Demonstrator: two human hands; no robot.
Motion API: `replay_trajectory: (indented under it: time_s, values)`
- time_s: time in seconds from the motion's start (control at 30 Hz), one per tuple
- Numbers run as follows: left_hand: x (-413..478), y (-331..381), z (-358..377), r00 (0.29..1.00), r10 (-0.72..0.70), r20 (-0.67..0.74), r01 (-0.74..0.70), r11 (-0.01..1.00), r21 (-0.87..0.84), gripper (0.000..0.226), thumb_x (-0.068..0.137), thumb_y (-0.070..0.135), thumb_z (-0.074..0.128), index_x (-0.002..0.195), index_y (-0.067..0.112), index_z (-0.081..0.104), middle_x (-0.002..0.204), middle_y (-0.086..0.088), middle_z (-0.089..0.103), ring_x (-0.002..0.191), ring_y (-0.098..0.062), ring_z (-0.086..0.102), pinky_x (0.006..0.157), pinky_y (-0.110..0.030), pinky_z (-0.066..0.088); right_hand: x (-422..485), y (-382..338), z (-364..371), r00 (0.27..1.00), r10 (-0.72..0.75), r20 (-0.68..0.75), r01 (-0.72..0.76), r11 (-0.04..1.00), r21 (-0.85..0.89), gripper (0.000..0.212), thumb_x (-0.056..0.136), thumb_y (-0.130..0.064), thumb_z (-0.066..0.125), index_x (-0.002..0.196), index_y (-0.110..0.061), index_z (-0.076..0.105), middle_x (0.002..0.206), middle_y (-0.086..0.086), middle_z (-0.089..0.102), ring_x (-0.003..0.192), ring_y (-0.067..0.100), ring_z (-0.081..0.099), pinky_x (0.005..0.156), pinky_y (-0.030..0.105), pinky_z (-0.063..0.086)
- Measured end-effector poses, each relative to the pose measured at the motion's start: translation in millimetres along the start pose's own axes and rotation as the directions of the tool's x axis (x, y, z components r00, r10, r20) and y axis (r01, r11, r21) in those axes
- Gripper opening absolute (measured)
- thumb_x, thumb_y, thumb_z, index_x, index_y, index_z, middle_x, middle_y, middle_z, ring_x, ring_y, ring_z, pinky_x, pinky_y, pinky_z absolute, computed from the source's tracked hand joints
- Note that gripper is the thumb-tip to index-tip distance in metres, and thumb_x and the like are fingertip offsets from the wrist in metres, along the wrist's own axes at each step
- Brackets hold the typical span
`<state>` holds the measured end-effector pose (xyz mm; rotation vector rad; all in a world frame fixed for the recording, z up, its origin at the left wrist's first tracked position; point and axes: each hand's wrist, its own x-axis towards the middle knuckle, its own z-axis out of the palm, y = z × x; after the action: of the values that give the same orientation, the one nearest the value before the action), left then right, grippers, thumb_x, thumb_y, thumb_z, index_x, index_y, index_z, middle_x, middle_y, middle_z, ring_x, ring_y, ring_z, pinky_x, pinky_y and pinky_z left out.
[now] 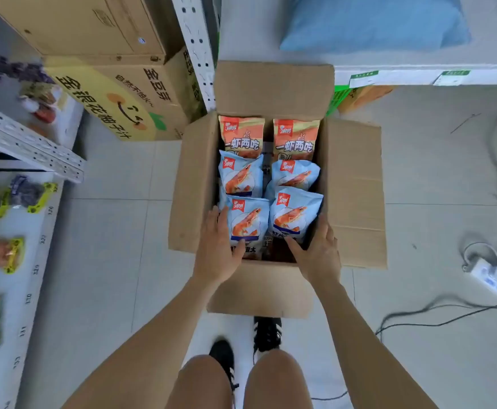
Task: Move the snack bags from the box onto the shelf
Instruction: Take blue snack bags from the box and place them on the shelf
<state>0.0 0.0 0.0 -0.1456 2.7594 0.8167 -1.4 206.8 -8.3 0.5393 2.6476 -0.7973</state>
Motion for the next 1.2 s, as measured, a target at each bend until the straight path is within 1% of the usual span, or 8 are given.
replay_trajectory:
  time_s: [0.17, 0.3, 0.43, 0.53, 0.7, 0.93, 1.07, 1.2]
  values:
    - [41, -20, 54, 0.993, -0.114, 0.001, 0.113, 0.986, -0.126, 0.088, 0.083, 0.042, 0.073, 0.151, 0.018, 0.023, 0.150, -0.005, 0.036, 0.138, -0.018, 0.037, 0.105, -0.025, 0.031, 44, 23, 40, 0.994, 0.108, 0.013, -0.108, 0.989, 0.098, 0.101, 0.080, -0.054, 0.069, 0.152, -0.013, 0.012, 0.154, 0.010, 0.029, 0.139, 0.031, 0.031, 0.108, 0.045, 0.035]
    - [68, -46, 90, 0.983, -0.174, 0.056, 0.182, 0.959, -0.218, 0.100, 0.075, 0.047, 0.079, 0.151, 0.022, 0.020, 0.149, -0.002, 0.037, 0.137, -0.018, 0.038, 0.108, -0.044, 0.044, 64, 34, 73, 0.990, 0.141, -0.010, -0.136, 0.973, 0.187, 0.104, 0.080, -0.051, 0.070, 0.153, -0.009, 0.009, 0.156, 0.012, 0.026, 0.142, 0.030, 0.027, 0.111, 0.043, 0.031]
    - [84, -71, 113, 0.967, -0.227, 0.113, 0.252, 0.911, -0.325, 0.111, 0.066, 0.049, 0.085, 0.152, 0.027, 0.019, 0.147, 0.002, 0.039, 0.134, -0.015, 0.042, 0.109, -0.042, 0.043, 84, 41, 96, 0.983, 0.179, -0.048, -0.153, 0.930, 0.335, 0.104, 0.080, -0.043, 0.075, 0.153, -0.010, 0.009, 0.157, 0.014, 0.024, 0.143, 0.030, 0.026, 0.113, 0.038, 0.027]
    - [92, -82, 120, 0.951, -0.276, 0.142, 0.310, 0.869, -0.386, 0.112, 0.062, 0.051, 0.087, 0.150, 0.028, 0.022, 0.142, 0.005, 0.047, 0.127, -0.013, 0.050, 0.105, -0.041, 0.046, 102, 48, 108, 0.976, 0.216, -0.038, -0.172, 0.863, 0.476, 0.101, 0.076, -0.038, 0.079, 0.152, -0.015, 0.016, 0.152, 0.012, 0.034, 0.139, 0.028, 0.035, 0.109, 0.035, 0.032]
    - [105, -91, 126, 0.908, -0.338, 0.247, 0.412, 0.820, -0.396, 0.097, 0.064, 0.041, 0.089, 0.142, 0.026, 0.033, 0.127, 0.005, 0.059, 0.113, -0.014, 0.058, 0.093, -0.031, 0.050, 128, 56, 117, 0.965, 0.251, 0.076, -0.247, 0.773, 0.585, 0.087, 0.077, -0.027, 0.081, 0.145, -0.018, 0.028, 0.135, 0.003, 0.054, 0.122, 0.019, 0.052, 0.091, 0.020, 0.037]
    - [118, -106, 131, 0.866, -0.373, 0.332, 0.498, 0.699, -0.514, 0.082, 0.057, 0.032, 0.094, 0.127, 0.030, 0.050, 0.113, 0.011, 0.066, 0.102, -0.008, 0.064, 0.084, -0.027, 0.054, 152, 63, 130, 0.968, 0.226, 0.109, -0.241, 0.709, 0.663, 0.085, 0.067, -0.024, 0.088, 0.138, -0.027, 0.041, 0.114, -0.012, 0.061, 0.105, 0.006, 0.059, 0.091, 0.025, 0.046]
    - [119, -110, 132, 0.870, -0.364, 0.333, 0.494, 0.642, -0.586, 0.078, 0.056, 0.029, 0.094, 0.124, 0.027, 0.056, 0.109, 0.008, 0.071, 0.096, -0.008, 0.069, 0.076, -0.027, 0.059, 153, 63, 132, 0.972, 0.222, 0.077, -0.212, 0.690, 0.692, 0.081, 0.067, -0.026, 0.088, 0.135, -0.028, 0.043, 0.111, -0.016, 0.062, 0.101, 0.001, 0.061, 0.089, 0.027, 0.051]
    - [115, -105, 127, 0.875, -0.363, 0.320, 0.483, 0.618, -0.620, 0.073, 0.057, 0.028, 0.094, 0.121, 0.028, 0.058, 0.108, 0.007, 0.072, 0.095, -0.010, 0.071, 0.077, -0.032, 0.060, 149, 61, 126, 0.976, 0.213, 0.047, -0.183, 0.684, 0.706, 0.070, 0.068, -0.024, 0.087, 0.125, -0.032, 0.047, 0.107, -0.018, 0.064, 0.098, 0.000, 0.064, 0.087, 0.033, 0.056]
